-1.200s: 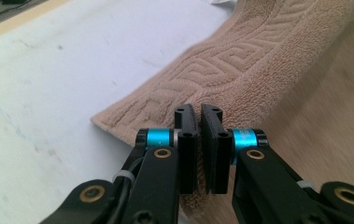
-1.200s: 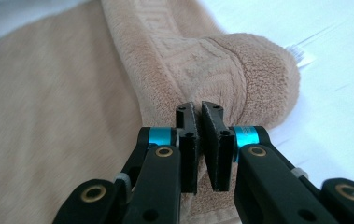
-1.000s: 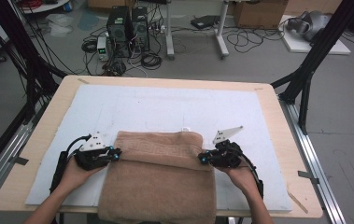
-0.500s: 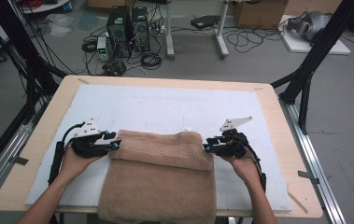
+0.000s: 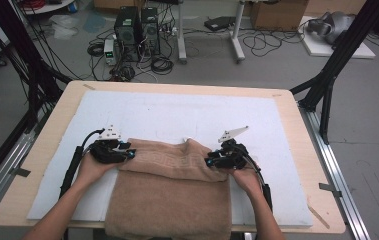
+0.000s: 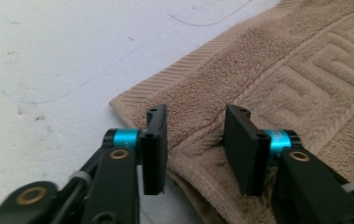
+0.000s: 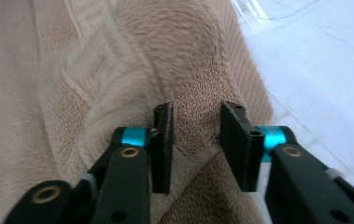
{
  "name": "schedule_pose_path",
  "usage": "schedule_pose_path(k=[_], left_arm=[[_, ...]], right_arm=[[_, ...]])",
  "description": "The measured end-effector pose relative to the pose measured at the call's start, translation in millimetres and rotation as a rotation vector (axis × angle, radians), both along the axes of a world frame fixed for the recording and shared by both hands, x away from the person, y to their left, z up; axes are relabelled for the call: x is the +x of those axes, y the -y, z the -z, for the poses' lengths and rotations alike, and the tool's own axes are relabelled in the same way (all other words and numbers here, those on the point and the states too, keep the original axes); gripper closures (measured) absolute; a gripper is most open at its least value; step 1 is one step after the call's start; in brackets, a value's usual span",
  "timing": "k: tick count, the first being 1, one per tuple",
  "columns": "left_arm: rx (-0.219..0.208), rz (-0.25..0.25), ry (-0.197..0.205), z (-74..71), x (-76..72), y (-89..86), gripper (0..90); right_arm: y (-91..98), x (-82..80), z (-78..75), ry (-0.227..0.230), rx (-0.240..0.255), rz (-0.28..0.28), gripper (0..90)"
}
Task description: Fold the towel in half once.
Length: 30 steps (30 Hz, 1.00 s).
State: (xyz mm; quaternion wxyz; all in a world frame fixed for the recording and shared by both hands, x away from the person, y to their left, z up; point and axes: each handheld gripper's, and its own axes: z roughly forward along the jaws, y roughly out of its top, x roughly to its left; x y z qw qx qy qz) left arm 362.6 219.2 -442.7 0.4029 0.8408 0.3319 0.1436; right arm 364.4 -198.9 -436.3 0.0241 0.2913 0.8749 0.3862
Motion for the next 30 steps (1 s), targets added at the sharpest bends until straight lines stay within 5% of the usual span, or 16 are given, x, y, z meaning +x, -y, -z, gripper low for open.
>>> schedule_pose_path(k=[3, 8, 20, 30], left_arm=[[0.012, 0.017, 0.01, -0.4, -1.1, 1.7, 70.1], [0.018, 0.024, 0.019, -2.7, -2.9, 1.9, 79.8], [-0.056, 0.023, 0.042, -19.2, -11.8, -7.8, 81.9], [-0.039, 0.062, 0.065, -34.3, -32.4, -11.2, 81.8]], right_arm=[[-0.7, -0.7, -1.9, 0.025, -0.014, -0.007, 82.3], [1.7, -1.6, -5.3, 0.046, -0.023, -0.006, 84.6], [28.0, -6.4, -26.1, 0.077, 0.006, 0.026, 85.4], [34.7, -23.7, -42.8, 0.092, 0.037, -0.03, 85.5]])
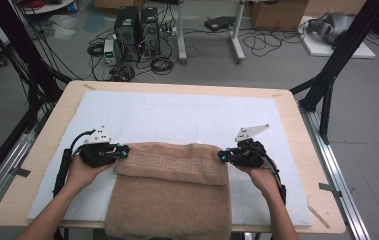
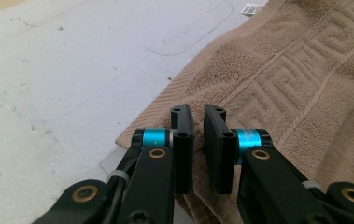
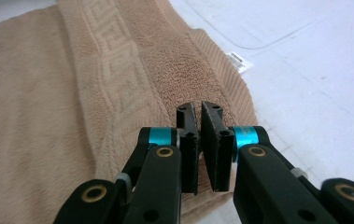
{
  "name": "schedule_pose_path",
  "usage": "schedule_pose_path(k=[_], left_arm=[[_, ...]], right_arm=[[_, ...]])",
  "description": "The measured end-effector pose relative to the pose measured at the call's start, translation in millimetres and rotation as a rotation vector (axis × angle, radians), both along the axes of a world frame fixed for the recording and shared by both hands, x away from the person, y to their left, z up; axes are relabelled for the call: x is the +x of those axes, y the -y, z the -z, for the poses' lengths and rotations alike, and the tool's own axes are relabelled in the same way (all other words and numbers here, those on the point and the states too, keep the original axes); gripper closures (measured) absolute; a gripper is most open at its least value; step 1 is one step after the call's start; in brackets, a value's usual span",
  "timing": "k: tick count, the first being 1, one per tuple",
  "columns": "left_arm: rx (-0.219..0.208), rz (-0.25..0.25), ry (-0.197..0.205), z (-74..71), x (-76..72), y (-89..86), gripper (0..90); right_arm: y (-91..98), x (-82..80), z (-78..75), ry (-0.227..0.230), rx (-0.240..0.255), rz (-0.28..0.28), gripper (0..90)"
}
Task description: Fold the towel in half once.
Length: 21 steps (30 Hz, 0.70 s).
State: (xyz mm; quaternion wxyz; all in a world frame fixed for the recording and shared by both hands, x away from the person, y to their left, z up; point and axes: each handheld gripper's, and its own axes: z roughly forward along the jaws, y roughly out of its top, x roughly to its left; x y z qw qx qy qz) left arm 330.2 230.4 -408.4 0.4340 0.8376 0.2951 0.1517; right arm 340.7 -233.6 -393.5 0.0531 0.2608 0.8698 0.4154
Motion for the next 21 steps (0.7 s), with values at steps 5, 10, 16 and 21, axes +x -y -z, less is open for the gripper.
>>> schedule_pose_path(k=[5, 10, 16, 21], left_arm=[[-0.004, 0.015, 0.001, -2.6, -10.7, -3.7, 81.9], [-0.014, 0.025, -0.011, 1.2, -21.4, -6.3, 81.9], [-0.01, 0.078, -0.025, 7.5, -50.2, -9.0, 82.1], [-0.025, 0.122, -0.05, 10.3, -67.0, -13.3, 79.7]], right_arm=[[0.5, -10.3, -4.1, 0.003, 0.015, -0.027, 85.6], [1.8, -25.1, -3.3, -0.001, 0.015, -0.058, 85.6], [3.9, -53.0, 2.5, -0.036, 0.021, -0.106, 85.6], [2.1, -65.0, 6.2, -0.074, 0.031, -0.164, 85.3]])
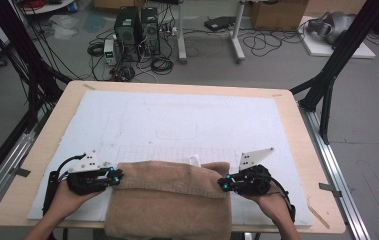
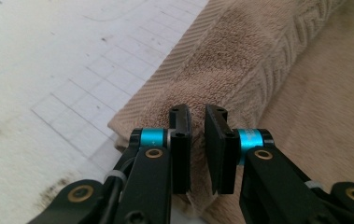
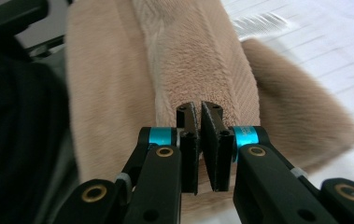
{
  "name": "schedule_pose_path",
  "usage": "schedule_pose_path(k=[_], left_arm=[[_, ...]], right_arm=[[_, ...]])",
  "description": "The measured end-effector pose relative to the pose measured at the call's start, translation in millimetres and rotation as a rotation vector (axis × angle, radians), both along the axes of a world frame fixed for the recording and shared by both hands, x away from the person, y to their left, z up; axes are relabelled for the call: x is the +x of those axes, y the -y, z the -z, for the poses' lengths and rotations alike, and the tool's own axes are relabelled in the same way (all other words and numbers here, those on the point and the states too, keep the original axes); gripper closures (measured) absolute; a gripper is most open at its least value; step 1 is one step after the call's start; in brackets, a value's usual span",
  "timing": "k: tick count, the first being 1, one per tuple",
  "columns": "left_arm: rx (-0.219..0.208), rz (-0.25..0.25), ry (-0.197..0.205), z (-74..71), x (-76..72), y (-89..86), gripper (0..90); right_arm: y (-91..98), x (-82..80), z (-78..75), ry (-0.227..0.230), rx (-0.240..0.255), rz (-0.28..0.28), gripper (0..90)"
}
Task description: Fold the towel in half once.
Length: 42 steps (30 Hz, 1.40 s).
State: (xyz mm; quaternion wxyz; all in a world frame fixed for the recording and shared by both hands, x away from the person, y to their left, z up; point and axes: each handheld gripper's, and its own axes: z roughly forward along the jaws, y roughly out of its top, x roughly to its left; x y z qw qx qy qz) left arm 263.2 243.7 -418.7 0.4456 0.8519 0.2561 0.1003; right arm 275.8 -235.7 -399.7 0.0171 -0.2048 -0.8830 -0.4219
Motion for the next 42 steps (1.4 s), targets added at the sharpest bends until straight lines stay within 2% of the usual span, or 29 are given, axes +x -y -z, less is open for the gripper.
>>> schedule_pose_path(k=[1, 2, 4, 6, 10, 15, 16, 19, 26, 29, 33, 38, 42], left_arm=[[-0.003, 0.014, -0.009, 0.5, -1.4, 0.4, 79.6], [0.008, 0.039, -0.011, 0.6, -3.8, 1.1, 78.9], [0.015, 0.056, -0.007, -0.5, -5.0, 3.2, 72.5], [0.009, 0.069, 0.004, -2.5, -3.6, 5.3, 68.5], [0.001, 0.034, 0.015, -6.5, 4.4, 6.8, 59.5], [-0.052, 0.012, 0.032, -14.8, 9.1, -1.4, 58.7], [-0.046, 0.006, 0.036, -15.4, 10.5, -1.9, 58.7], [-0.038, -0.019, 0.042, -14.6, 15.9, -2.7, 58.0], [-0.023, -0.054, 0.039, -9.3, 26.2, -2.2, 53.9], [-0.008, -0.08, 0.041, -6.3, 32.0, -1.5, 51.6], [0.011, -0.105, 0.022, 0.6, 44.9, 0.0, 48.7], [0.045, -0.14, -0.017, 10.9, 65.6, 7.2, 45.7], [0.068, -0.159, -0.077, 23.2, 76.8, 8.0, 49.7]], right_arm=[[-1.8, -0.7, 1.1, -0.02, 0.007, -0.036, 84.9], [-3.0, -1.7, 1.3, -0.026, 0.004, -0.045, 83.9], [-5.5, -1.2, 0.5, -0.019, 0.0, -0.054, 79.1], [-6.1, 1.9, -1.1, -0.02, 0.012, -0.036, 76.2], [-4.0, 16.2, -4.4, 0.024, -0.003, 0.037, 70.1], [0.1, 32.4, -7.5, 0.042, 0.015, 0.089, 67.7], [1.1, 36.9, -7.2, 0.035, 0.026, 0.098, 66.1], [0.8, 47.3, -4.0, 0.032, 0.017, 0.123, 64.7], [-6.9, 51.4, 4.6, 0.031, -0.049, 0.125, 58.4], [-4.0, 55.7, 6.8, 0.028, -0.053, 0.151, 56.7], [1.0, 60.7, 9.5, 0.026, -0.059, 0.184, 52.4], [5.5, 70.3, 19.8, -0.001, -0.088, 0.227, 47.6], [5.7, 77.1, 28.5, -0.029, -0.103, 0.24, 44.7]])
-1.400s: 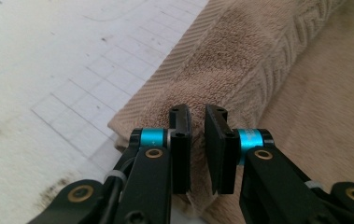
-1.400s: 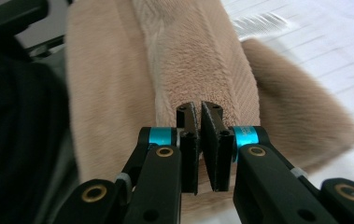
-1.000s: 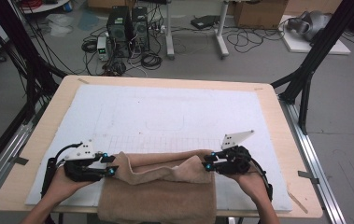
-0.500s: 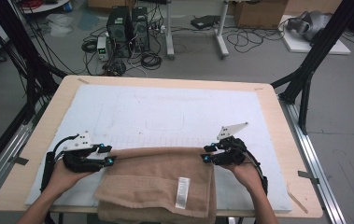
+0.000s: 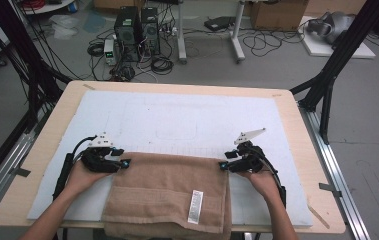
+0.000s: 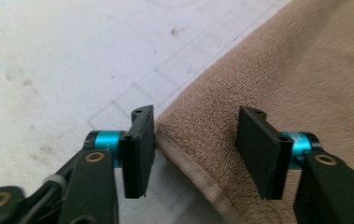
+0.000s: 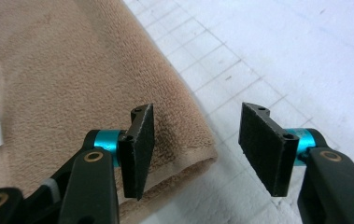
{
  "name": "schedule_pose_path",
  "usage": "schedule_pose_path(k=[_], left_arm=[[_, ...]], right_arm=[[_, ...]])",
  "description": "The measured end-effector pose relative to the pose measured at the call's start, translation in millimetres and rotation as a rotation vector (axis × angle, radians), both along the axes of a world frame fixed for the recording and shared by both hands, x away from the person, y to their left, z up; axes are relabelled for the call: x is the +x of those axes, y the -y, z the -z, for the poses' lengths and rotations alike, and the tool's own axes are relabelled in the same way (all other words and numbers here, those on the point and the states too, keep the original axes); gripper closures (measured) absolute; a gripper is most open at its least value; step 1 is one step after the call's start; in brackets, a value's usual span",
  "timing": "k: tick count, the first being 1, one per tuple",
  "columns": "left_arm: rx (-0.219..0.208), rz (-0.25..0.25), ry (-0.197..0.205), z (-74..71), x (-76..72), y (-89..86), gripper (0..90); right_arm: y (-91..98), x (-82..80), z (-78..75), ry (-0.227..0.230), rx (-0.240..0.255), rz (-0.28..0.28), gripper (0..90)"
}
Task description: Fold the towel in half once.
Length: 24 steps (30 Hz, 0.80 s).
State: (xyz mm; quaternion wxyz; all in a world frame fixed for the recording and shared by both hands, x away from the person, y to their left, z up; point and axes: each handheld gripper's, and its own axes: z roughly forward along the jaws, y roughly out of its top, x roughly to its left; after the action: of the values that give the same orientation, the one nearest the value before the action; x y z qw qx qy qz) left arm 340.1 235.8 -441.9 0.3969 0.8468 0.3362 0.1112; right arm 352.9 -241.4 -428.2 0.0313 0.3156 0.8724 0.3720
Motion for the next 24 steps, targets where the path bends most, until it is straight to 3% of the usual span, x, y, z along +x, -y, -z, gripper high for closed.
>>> schedule_pose_path(k=[3, 5, 6, 7, 9, 15, 19, 20, 23, 24], left_arm=[[-0.028, 0.001, -0.001, 1.0, 1.9, -1.9, 61.4], [-0.024, 0.014, 0.012, 0.4, 0.8, -0.4, 71.6], [-0.014, 0.024, 0.017, -0.5, 0.1, 0.9, 75.4], [-0.007, 0.022, 0.027, -1.4, -1.0, 2.3, 78.6], [0.006, 0.017, 0.051, -3.3, -1.8, 4.3, 82.4], [-0.023, -0.045, 0.114, -8.6, 1.2, 7.3, 85.1], [-0.046, -0.084, 0.143, -11.9, 8.4, 7.4, 85.5], [-0.053, -0.097, 0.141, -15.3, 12.6, 7.2, 85.6], [-0.074, -0.132, 0.185, -27.2, 23.8, 9.7, 85.7], [-0.065, -0.136, 0.192, -32.7, 29.2, 10.3, 85.8]], right_arm=[[-1.7, 3.2, 4.2, -0.008, -0.014, -0.003, 47.0], [-4.9, 4.1, 7.4, -0.025, -0.021, -0.022, 57.8], [-7.2, 3.8, 8.5, -0.019, -0.029, -0.034, 62.2], [-8.8, 3.3, 7.3, -0.019, -0.027, -0.058, 74.0], [-12.6, 1.6, 5.4, 0.008, -0.044, -0.079, 81.0], [-12.4, 1.7, -0.4, 0.077, -0.045, -0.053, 84.5], [-6.3, 8.9, -6.2, 0.116, 0.006, -0.011, 85.1], [-6.0, 11.1, -7.5, 0.122, 0.003, -0.004, 85.2], [-7.4, 22.3, -17.1, 0.145, -0.016, 0.013, 85.3], [-7.9, 26.9, -21.4, 0.148, -0.019, 0.019, 85.3]])
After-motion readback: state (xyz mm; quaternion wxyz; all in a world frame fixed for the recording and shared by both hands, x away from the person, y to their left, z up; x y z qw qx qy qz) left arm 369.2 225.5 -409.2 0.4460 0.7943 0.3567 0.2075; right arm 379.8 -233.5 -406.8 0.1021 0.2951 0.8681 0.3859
